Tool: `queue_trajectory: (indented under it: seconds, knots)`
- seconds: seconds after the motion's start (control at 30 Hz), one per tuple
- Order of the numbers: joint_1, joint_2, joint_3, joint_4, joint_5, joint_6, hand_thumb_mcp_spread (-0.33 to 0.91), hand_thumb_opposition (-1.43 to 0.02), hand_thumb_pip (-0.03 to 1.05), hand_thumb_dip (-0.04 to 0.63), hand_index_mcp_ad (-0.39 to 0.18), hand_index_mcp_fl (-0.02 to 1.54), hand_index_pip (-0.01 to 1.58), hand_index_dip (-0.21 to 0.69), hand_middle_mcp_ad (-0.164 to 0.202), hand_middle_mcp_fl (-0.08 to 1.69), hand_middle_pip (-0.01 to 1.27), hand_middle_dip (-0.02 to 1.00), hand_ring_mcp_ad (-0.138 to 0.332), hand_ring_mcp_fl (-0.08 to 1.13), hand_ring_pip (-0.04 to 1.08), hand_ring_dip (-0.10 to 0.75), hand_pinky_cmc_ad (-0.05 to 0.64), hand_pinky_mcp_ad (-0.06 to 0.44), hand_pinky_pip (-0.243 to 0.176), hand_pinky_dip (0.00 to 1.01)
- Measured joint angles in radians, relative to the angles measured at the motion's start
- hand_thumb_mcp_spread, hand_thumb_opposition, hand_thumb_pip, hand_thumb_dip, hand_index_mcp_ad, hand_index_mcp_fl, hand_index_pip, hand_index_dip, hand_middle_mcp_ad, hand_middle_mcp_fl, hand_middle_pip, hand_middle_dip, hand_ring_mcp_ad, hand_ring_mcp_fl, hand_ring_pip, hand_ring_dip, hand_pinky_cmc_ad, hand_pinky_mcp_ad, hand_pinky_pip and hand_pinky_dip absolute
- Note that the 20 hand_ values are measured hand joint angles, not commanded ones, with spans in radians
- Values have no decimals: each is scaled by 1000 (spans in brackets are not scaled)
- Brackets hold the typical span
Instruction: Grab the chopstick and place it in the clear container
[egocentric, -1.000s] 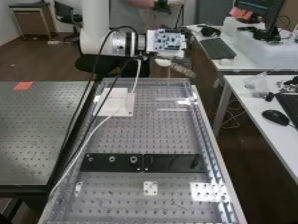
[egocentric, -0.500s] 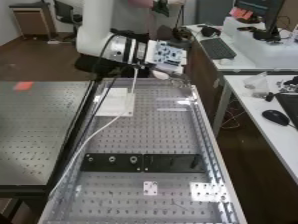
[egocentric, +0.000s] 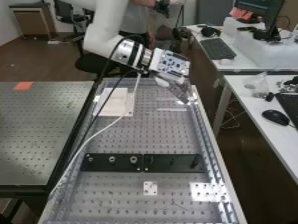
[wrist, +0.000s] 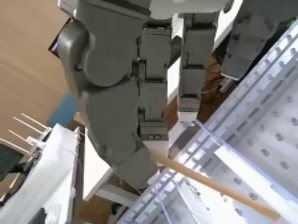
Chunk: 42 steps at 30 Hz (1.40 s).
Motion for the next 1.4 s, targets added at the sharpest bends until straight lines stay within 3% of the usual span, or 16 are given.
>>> queue_trajectory:
  seconds: [0.47,0.7,1.07,1.4]
  knots:
    - [17,18,-6,-55,2,58,848,-1075,380,332,-105,1204,485,501,-120,1279,201,812,72,609,115,490,380,316,0,155]
    - [36,7,10,-85,44,145,848,-1075,379,332,-105,1210,482,510,-120,1281,201,812,72,613,115,490,380,316,0,155]
    - [46,-26,62,-111,66,140,846,-1075,380,332,-103,1213,468,518,-117,1283,202,812,70,600,115,490,380,312,2,155]
    - [46,-10,44,-89,39,77,829,-1075,368,332,-103,1229,442,529,-117,1281,199,812,73,614,115,490,380,316,2,155]
